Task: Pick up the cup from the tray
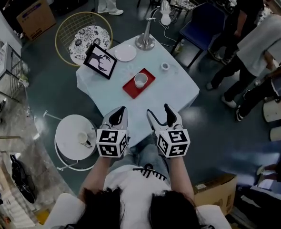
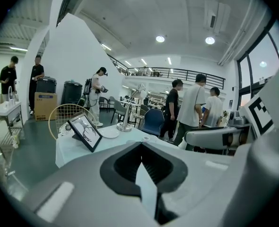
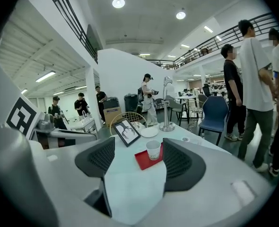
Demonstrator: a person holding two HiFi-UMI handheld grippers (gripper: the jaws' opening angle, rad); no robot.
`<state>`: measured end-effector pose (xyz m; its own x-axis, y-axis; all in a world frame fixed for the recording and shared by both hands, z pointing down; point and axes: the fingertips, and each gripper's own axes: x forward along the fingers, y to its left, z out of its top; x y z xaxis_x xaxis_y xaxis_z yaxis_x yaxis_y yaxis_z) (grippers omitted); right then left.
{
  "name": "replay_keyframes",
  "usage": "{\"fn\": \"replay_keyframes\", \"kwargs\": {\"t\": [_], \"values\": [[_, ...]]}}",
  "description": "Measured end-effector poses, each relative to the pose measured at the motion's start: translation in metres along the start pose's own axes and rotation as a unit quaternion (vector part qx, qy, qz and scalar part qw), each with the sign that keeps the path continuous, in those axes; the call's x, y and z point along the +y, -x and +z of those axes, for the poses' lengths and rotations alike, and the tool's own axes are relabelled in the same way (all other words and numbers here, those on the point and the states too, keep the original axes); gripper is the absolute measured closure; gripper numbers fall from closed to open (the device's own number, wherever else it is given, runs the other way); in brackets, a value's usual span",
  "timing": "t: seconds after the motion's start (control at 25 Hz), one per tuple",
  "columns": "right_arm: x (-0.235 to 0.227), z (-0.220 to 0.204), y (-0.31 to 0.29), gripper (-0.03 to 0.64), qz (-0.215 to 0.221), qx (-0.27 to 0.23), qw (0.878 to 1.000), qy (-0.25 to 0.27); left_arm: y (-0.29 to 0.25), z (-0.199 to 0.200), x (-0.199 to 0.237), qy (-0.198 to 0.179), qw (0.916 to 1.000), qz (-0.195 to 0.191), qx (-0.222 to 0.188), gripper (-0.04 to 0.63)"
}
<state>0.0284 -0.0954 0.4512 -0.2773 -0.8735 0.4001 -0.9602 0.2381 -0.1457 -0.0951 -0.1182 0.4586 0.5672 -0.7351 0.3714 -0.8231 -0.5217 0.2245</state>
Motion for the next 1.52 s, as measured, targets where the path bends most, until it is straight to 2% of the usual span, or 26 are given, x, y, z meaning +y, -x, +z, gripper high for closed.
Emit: {"fn": "replay_keyframes", "kwargs": {"t": [0.28,0.44,0.72,1.04,1.2,1.52], "values": [[-0.018,0.015,-0.036,0.272,0.021,0.01,1.0,0.016,-0.032,0.016,0.014,0.013,0.9997,0.022,-0.004,0.595],[-0.027,0.02,-0.057,0.255,0.028,0.01,1.0,0.007,-0.049,0.012,0.019,0.014,0.9994,0.03,0.012,0.595],[-0.037,0.011,-0.108,0.225,0.054,0.051,0.996,0.041,-0.087,0.019,0.035,0.015,0.9986,0.045,0.024,0.595],[-0.043,0.014,-0.163,0.196,0.087,0.068,0.992,0.068,-0.126,0.017,0.051,0.021,0.9969,0.056,0.051,0.595],[-0.046,-0.002,-0.188,0.189,0.097,0.094,0.988,0.071,-0.141,0.014,0.06,0.019,0.9954,0.072,0.061,0.595],[-0.049,-0.04,-0.226,0.183,0.12,0.158,0.975,0.097,-0.167,0.003,0.075,0.043,0.9916,0.09,0.082,0.595]]}}
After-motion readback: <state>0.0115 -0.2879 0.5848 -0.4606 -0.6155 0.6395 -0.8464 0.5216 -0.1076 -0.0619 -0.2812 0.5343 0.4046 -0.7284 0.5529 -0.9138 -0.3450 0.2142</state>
